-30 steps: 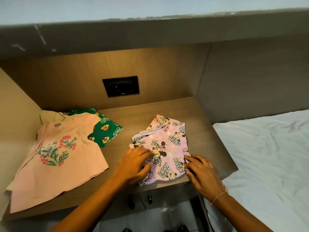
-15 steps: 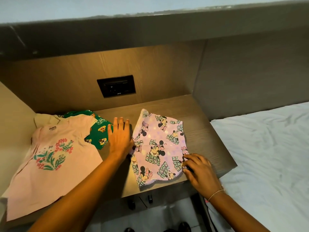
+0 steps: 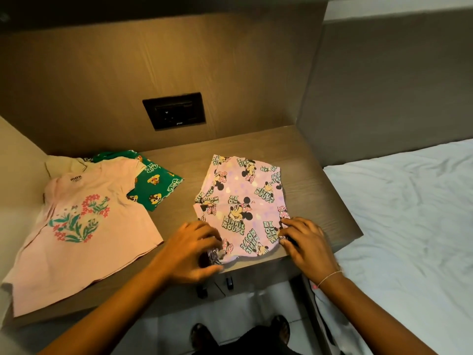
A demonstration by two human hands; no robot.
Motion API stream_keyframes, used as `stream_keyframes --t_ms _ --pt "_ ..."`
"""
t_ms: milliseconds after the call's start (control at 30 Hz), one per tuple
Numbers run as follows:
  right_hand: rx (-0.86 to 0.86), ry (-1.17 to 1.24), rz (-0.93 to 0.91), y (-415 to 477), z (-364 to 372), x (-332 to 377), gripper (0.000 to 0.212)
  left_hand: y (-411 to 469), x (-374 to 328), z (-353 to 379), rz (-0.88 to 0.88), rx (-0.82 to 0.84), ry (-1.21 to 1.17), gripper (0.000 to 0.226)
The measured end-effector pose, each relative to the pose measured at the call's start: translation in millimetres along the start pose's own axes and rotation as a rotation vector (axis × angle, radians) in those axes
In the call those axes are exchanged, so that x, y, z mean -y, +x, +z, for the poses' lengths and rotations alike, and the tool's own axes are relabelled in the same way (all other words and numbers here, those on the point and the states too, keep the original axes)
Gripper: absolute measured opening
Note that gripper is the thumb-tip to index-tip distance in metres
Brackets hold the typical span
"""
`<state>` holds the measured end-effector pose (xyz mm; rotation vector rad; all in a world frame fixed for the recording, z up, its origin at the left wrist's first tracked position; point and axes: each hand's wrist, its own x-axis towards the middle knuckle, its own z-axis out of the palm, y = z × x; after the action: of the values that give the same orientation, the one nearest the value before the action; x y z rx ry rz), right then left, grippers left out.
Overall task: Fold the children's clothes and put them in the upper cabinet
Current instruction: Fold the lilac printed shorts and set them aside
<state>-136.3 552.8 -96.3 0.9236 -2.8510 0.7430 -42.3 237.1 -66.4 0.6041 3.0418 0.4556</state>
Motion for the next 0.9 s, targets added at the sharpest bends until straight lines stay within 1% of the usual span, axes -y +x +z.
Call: stream_keyframes --t_ms 67,167,233,300,367,433,500,533,600,700,767,800,833,867,900 --pt "-0.008 0.001 0.006 -1 0 1 0.015 -18 -3 6 -0.018 0.023 0.003 0.043" --pt "0.005 0.009 0.016 -2 0 2 0.017 -22 -13 10 -0.035 -0.052 -0.021 0.032" --pt "0.012 0.012 0.008 -6 -4 4 0.016 -23 -18 12 -0.098 -0.109 -0.103 0.028" --pt "0.005 0.017 -0.003 -12 -12 6 0.017 -26 -21 6 -0.281 -0.181 -0.338 0.024" --pt "0.005 0.076 -0.002 -16 -22 11 0.017 -21 -24 -9 -0.436 -0.254 -0.655 0.017" --pt "0.004 0.194 0.039 -13 -35 19 0.017 -4 -23 -28 -0.477 -0.312 -0.852 0.014" --pt "-0.006 0.269 0.092 1 -46 24 0.019 22 -16 -48 -0.507 -0.339 -0.924 0.014" --pt "-0.011 0.289 0.126 11 -50 25 0.020 37 -9 -56 -0.541 -0.328 -0.926 0.012" --pt "-0.035 0.303 0.207 35 -57 23 0.020 71 8 -67 -0.606 -0.257 -0.886 0.014" --pt "-0.045 0.186 0.319 73 -57 12 0.020 122 28 -73 -0.680 -0.146 -0.859 0.020" --pt "-0.011 0.110 0.409 91 -51 5 0.023 152 32 -72 -0.728 -0.133 -0.833 0.027" --pt "-0.004 0.074 0.449 96 -48 3 0.026 164 31 -69 -0.734 -0.125 -0.758 0.035" --pt "-0.013 0.023 0.465 99 -44 1 0.029 171 28 -66 -0.719 -0.099 -0.592 0.041" --pt "-0.029 -0.035 0.446 99 -42 -1 0.033 174 22 -62 -0.680 -0.085 -0.360 0.045" --pt "-0.039 -0.073 0.391 99 -39 -2 0.037 172 16 -53 -0.620 -0.106 -0.141 0.047"
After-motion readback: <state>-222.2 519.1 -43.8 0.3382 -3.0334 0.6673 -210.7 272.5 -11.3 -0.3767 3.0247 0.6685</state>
